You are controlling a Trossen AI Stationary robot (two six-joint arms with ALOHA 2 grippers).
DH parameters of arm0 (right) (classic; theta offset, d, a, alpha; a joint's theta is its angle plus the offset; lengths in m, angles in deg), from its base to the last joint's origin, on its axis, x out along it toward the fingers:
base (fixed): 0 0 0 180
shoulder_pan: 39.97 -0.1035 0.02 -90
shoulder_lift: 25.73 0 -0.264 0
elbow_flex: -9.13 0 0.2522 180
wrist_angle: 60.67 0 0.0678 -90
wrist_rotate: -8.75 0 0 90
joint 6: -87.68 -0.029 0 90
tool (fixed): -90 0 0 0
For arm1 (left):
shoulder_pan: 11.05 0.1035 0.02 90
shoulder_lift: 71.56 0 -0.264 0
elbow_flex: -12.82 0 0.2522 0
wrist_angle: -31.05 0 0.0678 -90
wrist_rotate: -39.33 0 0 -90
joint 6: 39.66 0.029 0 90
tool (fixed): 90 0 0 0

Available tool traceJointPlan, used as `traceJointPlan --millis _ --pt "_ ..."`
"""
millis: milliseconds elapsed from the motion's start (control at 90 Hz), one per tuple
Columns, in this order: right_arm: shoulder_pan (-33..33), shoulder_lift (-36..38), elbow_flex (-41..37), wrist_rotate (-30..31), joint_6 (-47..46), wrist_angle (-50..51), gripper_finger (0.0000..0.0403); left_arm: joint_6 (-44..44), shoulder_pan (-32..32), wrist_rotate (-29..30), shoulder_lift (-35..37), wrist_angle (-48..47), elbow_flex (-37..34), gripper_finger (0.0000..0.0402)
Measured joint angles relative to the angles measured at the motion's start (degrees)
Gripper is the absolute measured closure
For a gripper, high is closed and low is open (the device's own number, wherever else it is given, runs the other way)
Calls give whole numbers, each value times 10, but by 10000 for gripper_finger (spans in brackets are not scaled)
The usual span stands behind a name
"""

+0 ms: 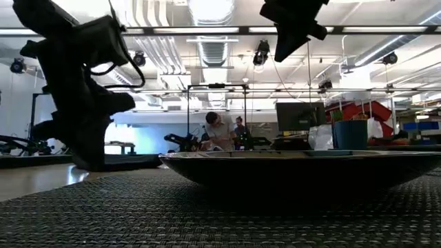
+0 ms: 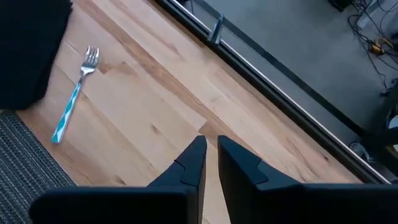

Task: Set table place
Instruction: Adjust the folded black napkin on the table, then put the blue fork on the folded black napkin

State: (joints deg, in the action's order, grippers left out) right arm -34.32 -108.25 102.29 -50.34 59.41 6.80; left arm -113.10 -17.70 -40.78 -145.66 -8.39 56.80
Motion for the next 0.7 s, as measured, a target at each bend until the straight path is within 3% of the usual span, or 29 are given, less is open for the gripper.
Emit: traceJointPlan --millis 344,700 --pt "0 0 0 0 0 0 375 -34 -52 -19 9 -3 30 365" --pt "0 0 38 0 57 0 366 128 -52 51 11 -25 179 365"
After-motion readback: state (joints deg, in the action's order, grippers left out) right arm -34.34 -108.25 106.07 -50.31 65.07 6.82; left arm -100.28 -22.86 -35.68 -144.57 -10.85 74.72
